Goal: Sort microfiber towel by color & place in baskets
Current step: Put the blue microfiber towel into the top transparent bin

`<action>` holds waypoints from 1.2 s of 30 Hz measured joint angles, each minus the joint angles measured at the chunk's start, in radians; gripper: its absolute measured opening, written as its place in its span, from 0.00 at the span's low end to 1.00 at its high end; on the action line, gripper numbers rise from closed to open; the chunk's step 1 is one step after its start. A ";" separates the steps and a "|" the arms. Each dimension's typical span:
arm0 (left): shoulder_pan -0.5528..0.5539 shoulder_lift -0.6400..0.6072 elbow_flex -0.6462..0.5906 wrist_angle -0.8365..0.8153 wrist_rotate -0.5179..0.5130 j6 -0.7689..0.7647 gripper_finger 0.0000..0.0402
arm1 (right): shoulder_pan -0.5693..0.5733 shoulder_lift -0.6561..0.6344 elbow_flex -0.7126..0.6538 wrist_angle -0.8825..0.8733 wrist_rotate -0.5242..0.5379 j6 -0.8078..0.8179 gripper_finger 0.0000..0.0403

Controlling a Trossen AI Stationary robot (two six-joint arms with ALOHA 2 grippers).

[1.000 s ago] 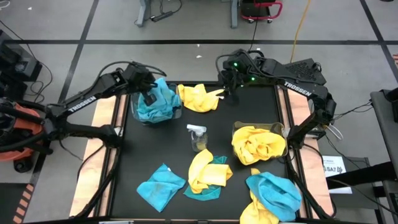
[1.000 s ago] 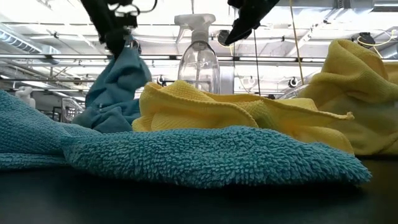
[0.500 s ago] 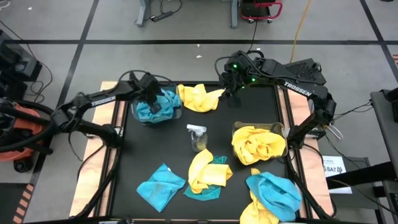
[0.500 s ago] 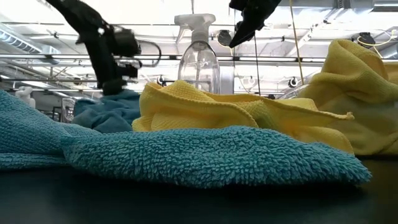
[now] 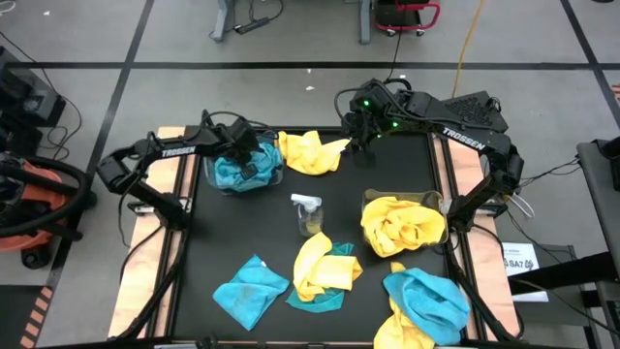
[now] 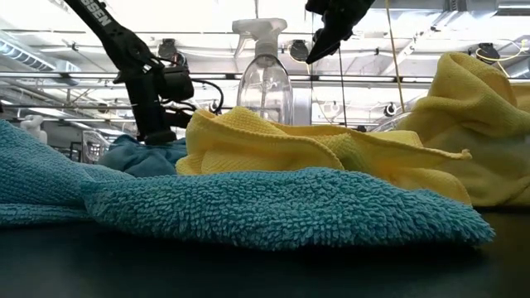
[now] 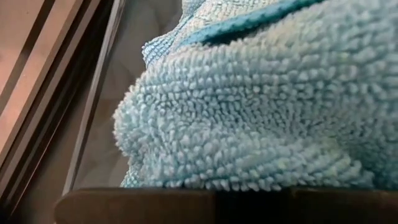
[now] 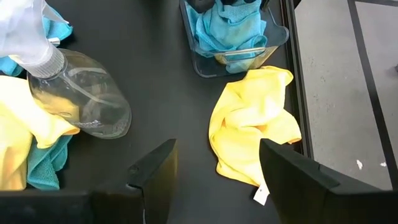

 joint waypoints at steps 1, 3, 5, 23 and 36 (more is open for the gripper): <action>0.000 0.000 0.000 -0.002 0.001 0.000 0.01 | 0.000 0.002 0.000 0.001 0.000 0.000 0.54; 0.000 -0.001 0.000 -0.005 0.004 -0.001 0.02 | 0.000 0.006 -0.002 0.003 -0.001 -0.001 0.54; 0.000 -0.007 -0.001 -0.011 0.007 -0.001 0.03 | -0.002 0.011 -0.016 0.023 -0.002 -0.005 0.54; -0.086 -0.254 0.021 -0.159 0.032 -0.080 0.64 | -0.048 0.025 -0.453 0.684 -0.006 0.092 0.59; -0.109 -0.377 0.023 -0.265 0.015 -0.079 0.68 | -0.068 0.311 -0.467 0.779 0.096 0.294 0.63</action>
